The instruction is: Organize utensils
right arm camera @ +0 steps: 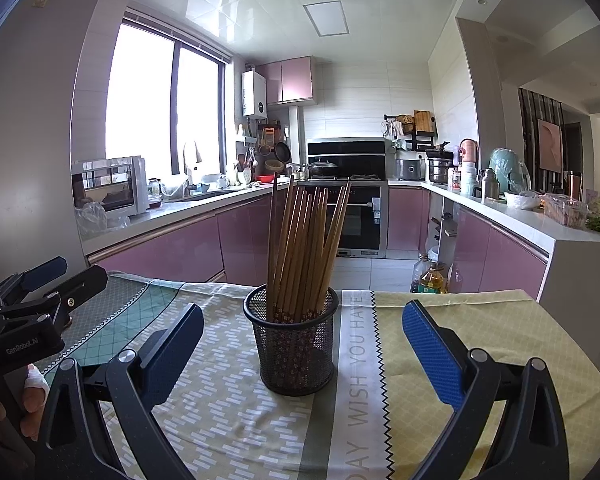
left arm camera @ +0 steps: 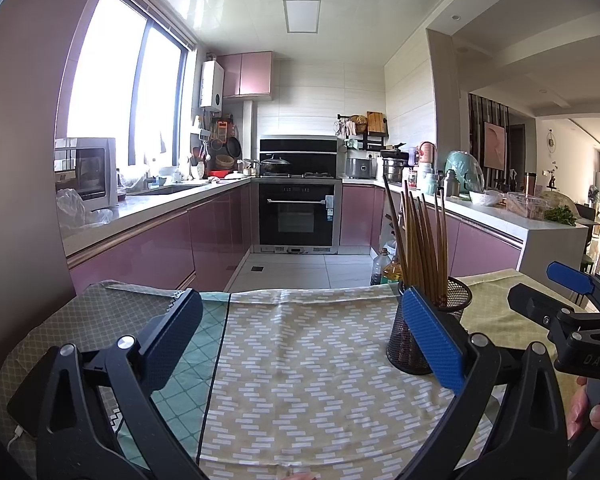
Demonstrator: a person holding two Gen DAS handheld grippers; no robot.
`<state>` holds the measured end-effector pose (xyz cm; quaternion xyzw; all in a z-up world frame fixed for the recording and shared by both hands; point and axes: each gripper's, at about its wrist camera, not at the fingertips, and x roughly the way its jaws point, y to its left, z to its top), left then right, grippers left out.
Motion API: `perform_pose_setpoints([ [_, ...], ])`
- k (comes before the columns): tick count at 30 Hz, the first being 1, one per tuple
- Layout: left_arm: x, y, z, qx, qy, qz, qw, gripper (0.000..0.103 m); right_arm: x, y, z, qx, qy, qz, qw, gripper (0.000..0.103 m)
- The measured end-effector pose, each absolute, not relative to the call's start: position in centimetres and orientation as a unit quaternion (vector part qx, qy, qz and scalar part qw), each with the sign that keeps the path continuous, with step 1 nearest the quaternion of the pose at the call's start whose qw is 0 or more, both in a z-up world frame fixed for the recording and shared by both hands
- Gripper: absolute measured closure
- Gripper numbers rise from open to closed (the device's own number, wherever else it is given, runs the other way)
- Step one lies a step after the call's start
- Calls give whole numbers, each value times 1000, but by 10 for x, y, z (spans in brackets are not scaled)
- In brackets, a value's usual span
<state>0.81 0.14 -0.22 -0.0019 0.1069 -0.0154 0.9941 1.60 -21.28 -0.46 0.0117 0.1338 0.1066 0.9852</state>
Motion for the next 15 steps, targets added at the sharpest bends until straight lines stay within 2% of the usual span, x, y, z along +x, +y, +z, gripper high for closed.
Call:
perform_pose_setpoints([
  [15,9,2,-5,-1,111,-16,994,5,17,-213,-5,14,134,105,985,7],
])
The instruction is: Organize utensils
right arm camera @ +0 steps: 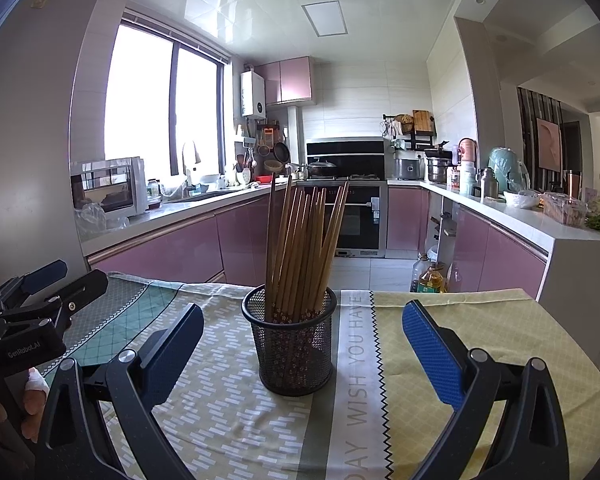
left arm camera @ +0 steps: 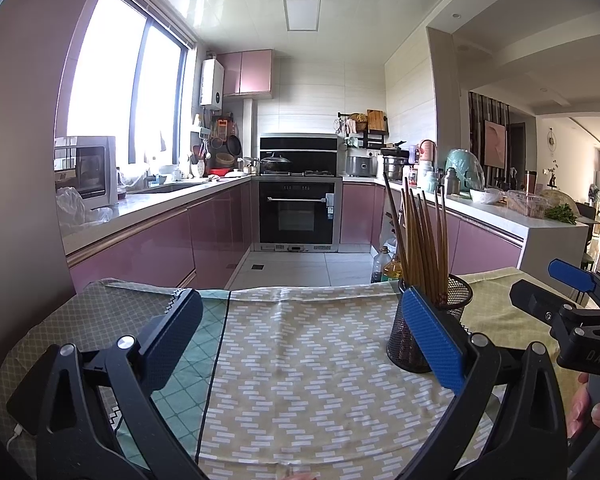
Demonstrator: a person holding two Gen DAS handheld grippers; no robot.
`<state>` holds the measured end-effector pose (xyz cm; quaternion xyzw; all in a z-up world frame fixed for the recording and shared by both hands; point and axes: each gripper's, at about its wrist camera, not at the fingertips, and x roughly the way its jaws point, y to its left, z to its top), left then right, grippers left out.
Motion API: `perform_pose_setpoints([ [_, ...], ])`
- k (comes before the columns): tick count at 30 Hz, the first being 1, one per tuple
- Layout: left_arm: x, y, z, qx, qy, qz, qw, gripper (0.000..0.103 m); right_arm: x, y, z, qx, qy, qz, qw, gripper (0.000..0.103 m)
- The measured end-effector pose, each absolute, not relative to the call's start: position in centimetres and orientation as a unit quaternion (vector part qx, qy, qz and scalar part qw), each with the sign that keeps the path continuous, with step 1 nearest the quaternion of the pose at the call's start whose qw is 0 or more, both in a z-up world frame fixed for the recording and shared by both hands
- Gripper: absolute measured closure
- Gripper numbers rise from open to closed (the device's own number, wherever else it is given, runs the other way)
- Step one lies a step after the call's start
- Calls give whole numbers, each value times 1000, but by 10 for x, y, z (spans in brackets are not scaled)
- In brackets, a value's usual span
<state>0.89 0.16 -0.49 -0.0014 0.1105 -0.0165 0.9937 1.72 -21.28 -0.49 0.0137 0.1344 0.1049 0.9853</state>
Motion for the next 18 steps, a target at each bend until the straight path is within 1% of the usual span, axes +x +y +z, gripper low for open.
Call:
perform_pose_setpoints([
  [18,9,2,-5,-2,111,-16,994,5,18,-212,-7,15,137,106,985,7],
])
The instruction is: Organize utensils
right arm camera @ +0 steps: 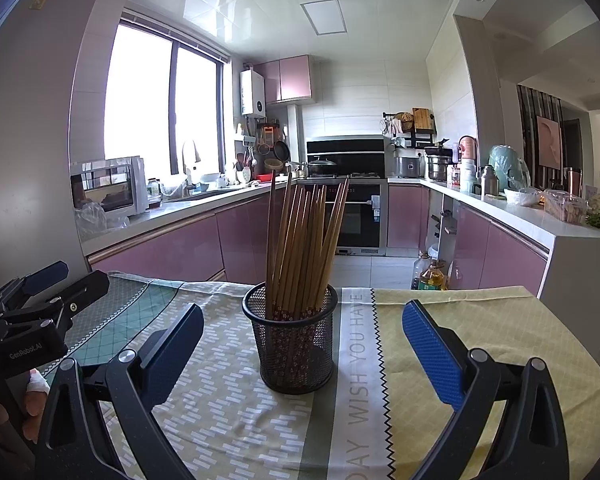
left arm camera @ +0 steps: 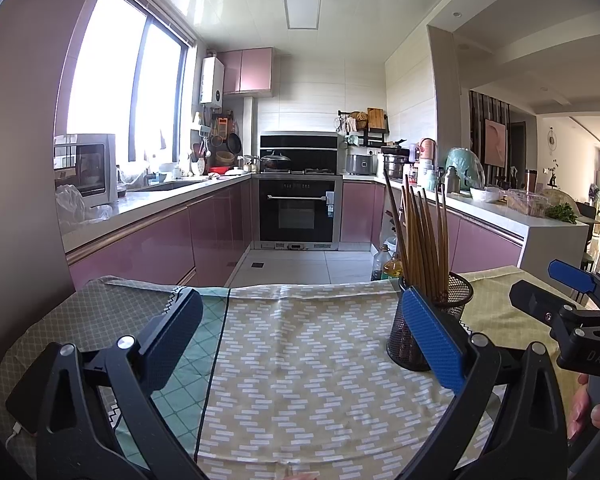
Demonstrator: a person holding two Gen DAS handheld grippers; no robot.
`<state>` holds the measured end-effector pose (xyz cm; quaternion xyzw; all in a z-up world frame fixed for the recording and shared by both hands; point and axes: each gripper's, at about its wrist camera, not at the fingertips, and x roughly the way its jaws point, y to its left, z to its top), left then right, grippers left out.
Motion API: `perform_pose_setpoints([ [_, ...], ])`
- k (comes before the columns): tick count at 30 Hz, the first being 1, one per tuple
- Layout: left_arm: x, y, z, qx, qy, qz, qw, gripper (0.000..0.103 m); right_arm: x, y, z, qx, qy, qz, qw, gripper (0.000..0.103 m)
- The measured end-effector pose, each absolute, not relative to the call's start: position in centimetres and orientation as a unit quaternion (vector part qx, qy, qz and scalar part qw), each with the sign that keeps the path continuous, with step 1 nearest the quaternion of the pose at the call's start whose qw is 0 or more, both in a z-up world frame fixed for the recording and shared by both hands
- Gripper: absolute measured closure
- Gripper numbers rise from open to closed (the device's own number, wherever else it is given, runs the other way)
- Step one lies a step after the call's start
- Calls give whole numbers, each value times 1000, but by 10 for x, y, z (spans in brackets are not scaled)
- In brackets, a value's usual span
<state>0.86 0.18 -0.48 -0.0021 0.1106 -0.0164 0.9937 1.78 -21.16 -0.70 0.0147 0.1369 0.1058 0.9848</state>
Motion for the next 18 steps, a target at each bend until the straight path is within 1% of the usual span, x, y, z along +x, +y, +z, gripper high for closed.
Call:
perform_pose_setpoints([
  [18,9,1,-4,-1,111,-16,994,5,18,-212,-8,17,137,105,985,7],
])
